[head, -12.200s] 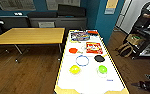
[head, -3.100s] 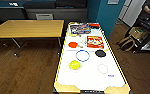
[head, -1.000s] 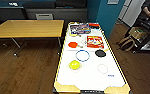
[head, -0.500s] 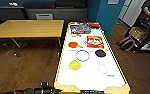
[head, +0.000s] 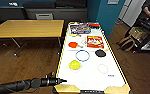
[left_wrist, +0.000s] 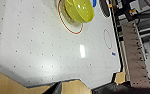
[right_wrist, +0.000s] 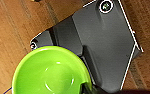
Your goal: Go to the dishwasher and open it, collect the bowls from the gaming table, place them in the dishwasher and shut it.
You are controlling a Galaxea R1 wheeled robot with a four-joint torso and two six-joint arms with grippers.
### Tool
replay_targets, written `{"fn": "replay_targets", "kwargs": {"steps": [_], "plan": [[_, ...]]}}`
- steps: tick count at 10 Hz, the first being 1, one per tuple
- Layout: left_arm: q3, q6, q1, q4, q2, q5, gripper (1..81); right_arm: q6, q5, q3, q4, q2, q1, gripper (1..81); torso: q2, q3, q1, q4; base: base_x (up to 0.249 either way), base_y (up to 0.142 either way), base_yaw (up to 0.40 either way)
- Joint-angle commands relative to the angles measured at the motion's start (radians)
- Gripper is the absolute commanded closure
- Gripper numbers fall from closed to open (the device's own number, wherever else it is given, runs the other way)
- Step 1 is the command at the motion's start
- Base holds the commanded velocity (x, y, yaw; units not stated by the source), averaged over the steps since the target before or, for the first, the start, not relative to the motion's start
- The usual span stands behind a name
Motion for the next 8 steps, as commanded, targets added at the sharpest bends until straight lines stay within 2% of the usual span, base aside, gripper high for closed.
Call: {"fn": "replay_targets", "kwargs": {"steps": [1,3,6,8], "plan": [[-0.042,-0.117,-0.246,-0.001,0.005,0.058,1.0,-0.002,-0.049,0.014,-0.009,-0.028,0.04,81.1,0.0,0.0,0.0,0.0,0.0,0.0,0.0],[-0.114,-0.132,-0.301,-0.003,0.063,0.113,1.0,-0.002,-0.051,0.008,-0.009,-0.021,0.04,81.1,0.0,0.0,0.0,0.0,0.0,0.0,0.0],[-0.24,-0.155,-0.346,-0.003,0.178,0.118,1.0,-0.002,-0.051,-0.018,-0.008,0.006,0.044,81.1,0.0,0.0,0.0,0.0,0.0,0.0,0.0],[-0.324,-0.178,-0.346,0.002,0.244,0.115,1.0,-0.001,-0.051,-0.023,-0.008,0.012,0.047,81.1,0.0,0.0,0.0,0.0,0.0,0.0,0.0]]}}
